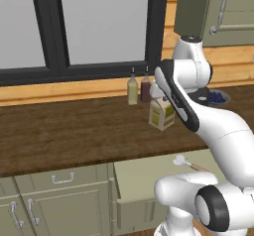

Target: Pick the pizza cutter from the drawer and place it on the counter.

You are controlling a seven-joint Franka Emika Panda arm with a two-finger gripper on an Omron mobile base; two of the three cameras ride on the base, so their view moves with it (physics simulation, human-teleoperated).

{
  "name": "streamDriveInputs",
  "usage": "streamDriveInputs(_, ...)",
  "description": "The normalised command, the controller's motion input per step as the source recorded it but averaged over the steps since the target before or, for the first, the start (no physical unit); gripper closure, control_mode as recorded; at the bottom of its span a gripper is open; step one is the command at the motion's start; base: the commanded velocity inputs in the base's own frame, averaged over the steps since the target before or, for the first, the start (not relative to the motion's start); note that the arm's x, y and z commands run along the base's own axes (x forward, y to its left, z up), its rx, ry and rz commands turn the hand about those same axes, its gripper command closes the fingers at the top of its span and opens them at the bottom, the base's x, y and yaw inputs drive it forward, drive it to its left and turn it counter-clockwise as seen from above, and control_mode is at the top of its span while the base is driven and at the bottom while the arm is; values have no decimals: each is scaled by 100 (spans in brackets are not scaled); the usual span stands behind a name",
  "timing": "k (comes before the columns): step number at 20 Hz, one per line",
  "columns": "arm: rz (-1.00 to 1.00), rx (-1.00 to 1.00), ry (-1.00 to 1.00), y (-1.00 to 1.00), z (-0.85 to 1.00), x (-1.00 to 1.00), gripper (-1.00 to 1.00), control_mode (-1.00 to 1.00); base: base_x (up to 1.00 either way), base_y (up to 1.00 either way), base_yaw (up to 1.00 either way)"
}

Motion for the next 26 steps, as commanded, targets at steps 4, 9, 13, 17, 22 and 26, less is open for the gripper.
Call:
streamDriveInputs(4, 0, 0, 0, 0, 0, -13, -100, -100, 0, 0, 0)
streamDriveInputs(9, 0, 0, 0, -4, -3, -21, -100, -100, 0, 0, 0)
streamDriveInputs(13, 0, -1, 2, 5, -5, -9, -100, -100, 0, 0, 0)
streamDriveInputs(17, 0, -4, 0, 36, -4, -58, -100, -100, 0, 0, 0)
streamDriveInputs(22, -1, -10, 0, 65, 0, -49, -100, -100, 0, 0, 0)
streamDriveInputs(26, 0, 2, 0, -61, -1, -6, -100, -100, 0, 0, 0)
